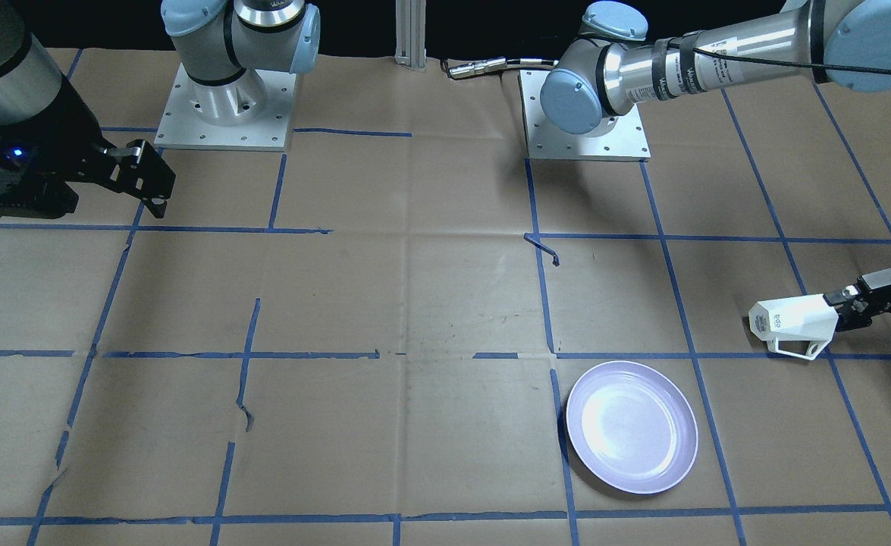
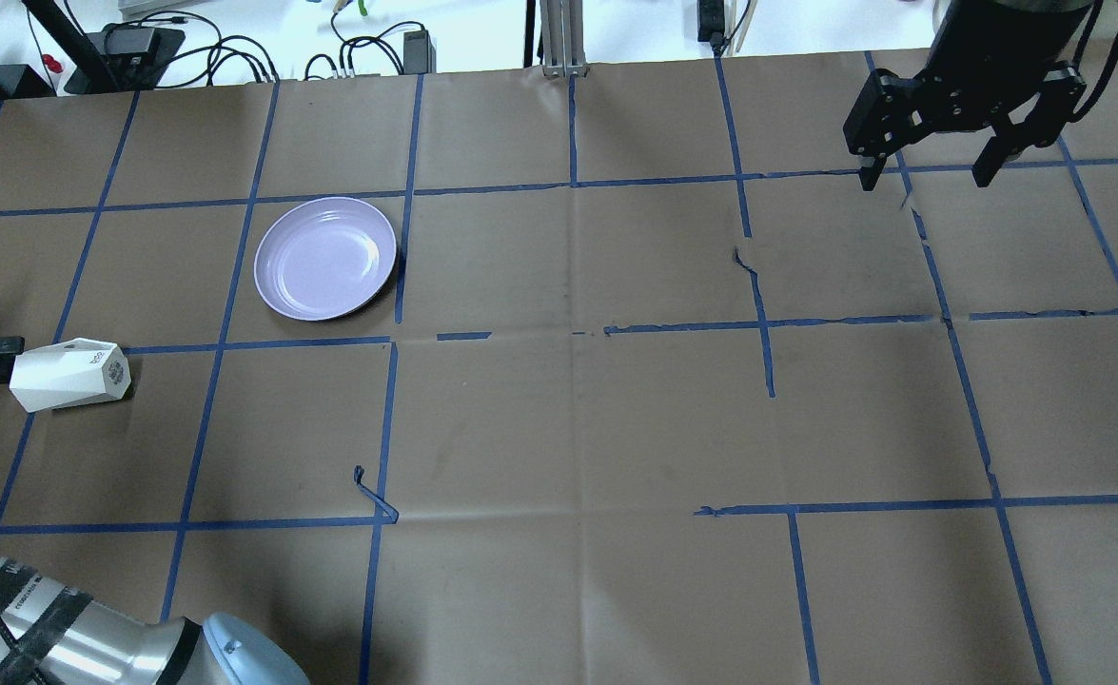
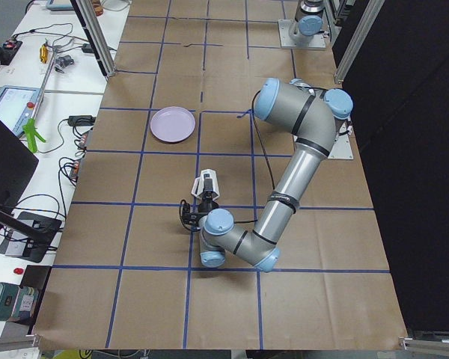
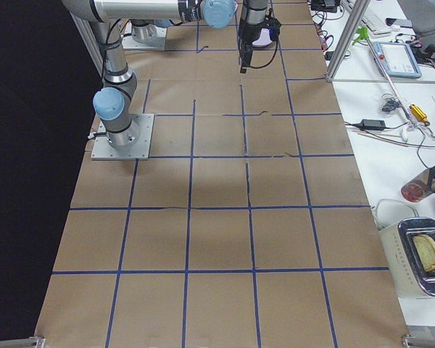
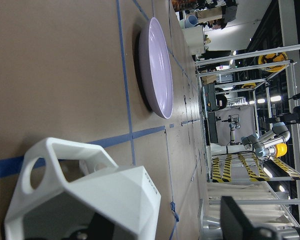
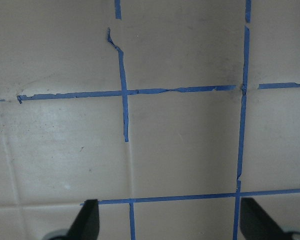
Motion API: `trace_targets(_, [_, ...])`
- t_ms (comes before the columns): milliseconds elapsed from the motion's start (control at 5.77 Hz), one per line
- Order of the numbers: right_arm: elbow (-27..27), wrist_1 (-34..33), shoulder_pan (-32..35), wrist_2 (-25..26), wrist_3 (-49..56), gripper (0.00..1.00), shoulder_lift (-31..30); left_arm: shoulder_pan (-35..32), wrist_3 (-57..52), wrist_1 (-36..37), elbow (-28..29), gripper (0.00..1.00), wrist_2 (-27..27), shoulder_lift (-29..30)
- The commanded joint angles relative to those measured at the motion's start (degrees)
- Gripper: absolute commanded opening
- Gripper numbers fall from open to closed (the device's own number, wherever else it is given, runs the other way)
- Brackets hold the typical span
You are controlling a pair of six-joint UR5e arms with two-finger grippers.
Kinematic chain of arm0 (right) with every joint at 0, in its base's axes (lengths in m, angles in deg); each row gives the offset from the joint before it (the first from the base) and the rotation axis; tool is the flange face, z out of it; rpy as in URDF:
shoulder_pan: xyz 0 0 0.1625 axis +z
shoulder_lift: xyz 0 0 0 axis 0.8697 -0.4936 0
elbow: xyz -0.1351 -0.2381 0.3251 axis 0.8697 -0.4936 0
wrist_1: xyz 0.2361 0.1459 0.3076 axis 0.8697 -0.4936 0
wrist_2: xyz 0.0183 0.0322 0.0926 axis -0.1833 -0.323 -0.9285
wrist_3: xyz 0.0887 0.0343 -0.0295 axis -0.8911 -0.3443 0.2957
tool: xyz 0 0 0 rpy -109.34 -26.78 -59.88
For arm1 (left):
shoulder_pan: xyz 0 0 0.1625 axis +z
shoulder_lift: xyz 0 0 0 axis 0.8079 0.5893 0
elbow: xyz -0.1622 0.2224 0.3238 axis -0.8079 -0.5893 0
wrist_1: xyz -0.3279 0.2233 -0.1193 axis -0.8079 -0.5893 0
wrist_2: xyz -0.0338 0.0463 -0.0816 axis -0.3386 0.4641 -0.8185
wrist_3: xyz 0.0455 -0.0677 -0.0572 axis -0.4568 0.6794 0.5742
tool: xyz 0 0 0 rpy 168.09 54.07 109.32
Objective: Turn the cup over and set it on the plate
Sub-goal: 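Lift the mug with the left gripper and rotate it upright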
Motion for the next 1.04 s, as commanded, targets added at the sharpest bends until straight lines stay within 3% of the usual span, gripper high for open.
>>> trace_targets(0, [0.0,0.0,0.0,0.0,0.0,1.0,0.0,0.07,-0.02,-0.19,-0.07,0.0,0.22,0.0])
trace_targets(347, [0.0,0.0,0.0,0.0,0.0,1.0,0.0,0.16,1.28,-0.37,-0.07,0.0,-0.39,-1.04])
trace_targets(867, [0.0,0.0,0.0,0.0,0.0,1.0,0.0,0.16,16.61,-0.72,0.11,0.0,-0.57,-15.68])
